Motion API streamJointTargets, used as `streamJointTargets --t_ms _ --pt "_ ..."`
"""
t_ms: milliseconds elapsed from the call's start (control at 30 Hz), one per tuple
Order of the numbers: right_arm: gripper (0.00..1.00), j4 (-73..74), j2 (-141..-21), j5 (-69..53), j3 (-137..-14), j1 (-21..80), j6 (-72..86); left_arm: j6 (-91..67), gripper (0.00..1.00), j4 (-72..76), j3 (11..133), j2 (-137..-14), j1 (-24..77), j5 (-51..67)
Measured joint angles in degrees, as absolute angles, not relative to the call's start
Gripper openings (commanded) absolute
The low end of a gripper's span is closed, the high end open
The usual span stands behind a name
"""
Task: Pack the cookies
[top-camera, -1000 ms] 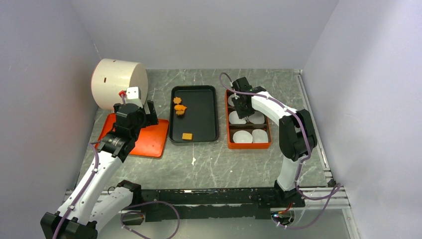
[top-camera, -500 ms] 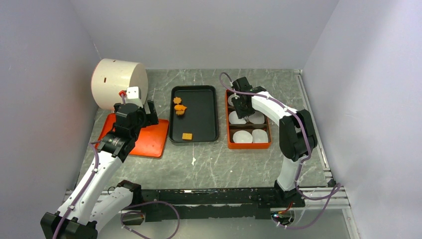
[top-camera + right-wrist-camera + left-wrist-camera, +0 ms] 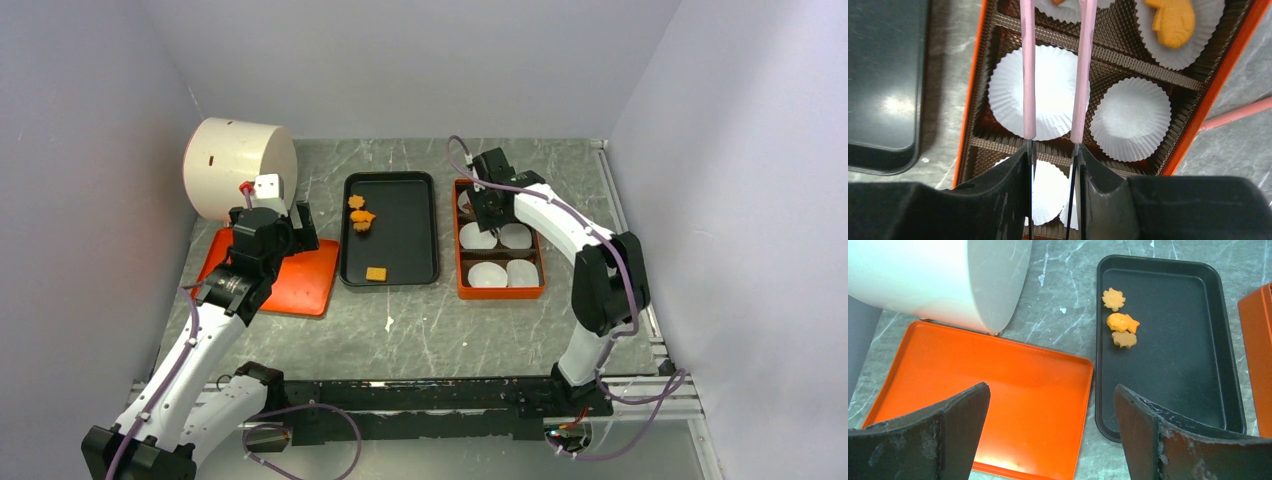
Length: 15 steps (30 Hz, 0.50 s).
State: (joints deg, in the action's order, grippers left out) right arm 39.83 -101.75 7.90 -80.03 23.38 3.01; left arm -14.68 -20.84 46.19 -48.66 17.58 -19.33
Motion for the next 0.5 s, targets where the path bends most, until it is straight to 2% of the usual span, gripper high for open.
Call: streamJointTargets --t_ms 233,500 --pt "0.33 40.25 -96.07 6.28 -80.05 25.93 2.98 -14.68 0.98 -20.84 46.19 -49.01 17.58 -19.33" --pt "0.32 42.39 -95.13 4.62 -80.07 35.9 2.46 -14.68 0.98 -20.84 46.19 -49.04 17.58 -19.29"
